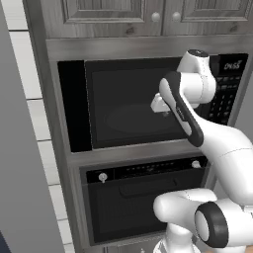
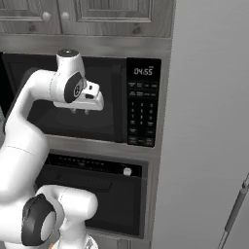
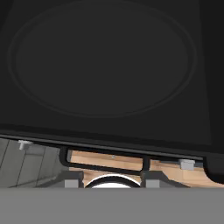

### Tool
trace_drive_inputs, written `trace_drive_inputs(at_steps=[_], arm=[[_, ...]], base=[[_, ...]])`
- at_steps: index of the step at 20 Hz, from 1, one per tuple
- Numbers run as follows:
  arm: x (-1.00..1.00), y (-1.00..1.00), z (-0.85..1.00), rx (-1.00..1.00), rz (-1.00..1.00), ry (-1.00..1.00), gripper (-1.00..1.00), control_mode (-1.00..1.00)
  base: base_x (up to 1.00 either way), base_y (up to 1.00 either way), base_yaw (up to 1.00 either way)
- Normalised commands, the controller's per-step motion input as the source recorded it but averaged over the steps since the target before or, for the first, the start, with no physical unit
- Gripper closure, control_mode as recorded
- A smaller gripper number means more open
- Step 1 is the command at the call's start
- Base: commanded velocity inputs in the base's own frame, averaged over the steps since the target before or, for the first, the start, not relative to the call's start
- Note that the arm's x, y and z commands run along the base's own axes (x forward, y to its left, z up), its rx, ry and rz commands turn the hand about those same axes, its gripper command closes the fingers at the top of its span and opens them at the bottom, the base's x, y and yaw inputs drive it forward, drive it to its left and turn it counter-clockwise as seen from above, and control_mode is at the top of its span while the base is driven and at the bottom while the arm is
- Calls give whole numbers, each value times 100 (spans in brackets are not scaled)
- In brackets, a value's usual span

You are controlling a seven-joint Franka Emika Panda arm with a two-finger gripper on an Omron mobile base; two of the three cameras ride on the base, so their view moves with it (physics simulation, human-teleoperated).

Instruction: Place the sponge inside the microwave to prepare for sanitizing.

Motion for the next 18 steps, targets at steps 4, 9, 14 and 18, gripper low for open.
trace_drive_inputs(at_steps=[4, 9, 14, 18], arm=[[0, -1, 0, 0, -1, 0, -100, -100], [-29, 0, 0, 0, -22, -14, -100, -100], [-68, -20, 0, 0, -30, -10, -100, -100], [-29, -52, 0, 0, -15, -2, -100, -100]], base=[[0, 0, 0], [0, 0, 0], [0, 0, 0], [0, 0, 0]])
